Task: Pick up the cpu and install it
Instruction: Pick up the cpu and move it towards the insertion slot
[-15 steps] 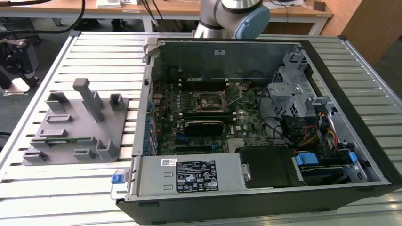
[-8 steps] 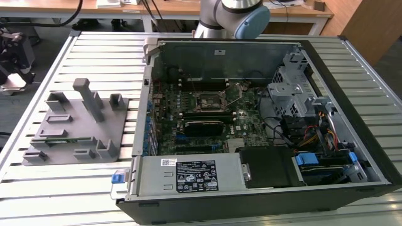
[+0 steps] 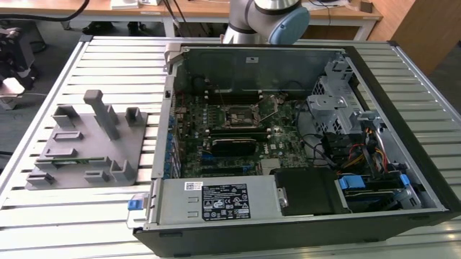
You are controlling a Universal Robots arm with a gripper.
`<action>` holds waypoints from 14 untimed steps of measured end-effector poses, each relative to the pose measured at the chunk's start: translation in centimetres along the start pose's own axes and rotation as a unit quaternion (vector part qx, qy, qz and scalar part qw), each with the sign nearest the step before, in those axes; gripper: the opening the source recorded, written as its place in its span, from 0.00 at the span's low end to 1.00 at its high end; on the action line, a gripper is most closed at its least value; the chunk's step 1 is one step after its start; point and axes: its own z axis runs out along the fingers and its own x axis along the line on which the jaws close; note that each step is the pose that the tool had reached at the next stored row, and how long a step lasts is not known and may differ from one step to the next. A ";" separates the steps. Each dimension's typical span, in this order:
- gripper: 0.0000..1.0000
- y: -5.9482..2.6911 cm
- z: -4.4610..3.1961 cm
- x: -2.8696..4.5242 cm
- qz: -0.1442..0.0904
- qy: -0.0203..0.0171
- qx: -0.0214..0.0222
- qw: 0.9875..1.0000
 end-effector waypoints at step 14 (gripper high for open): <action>0.53 0.12 -1.71 -0.35 0.000 0.000 0.000 1.000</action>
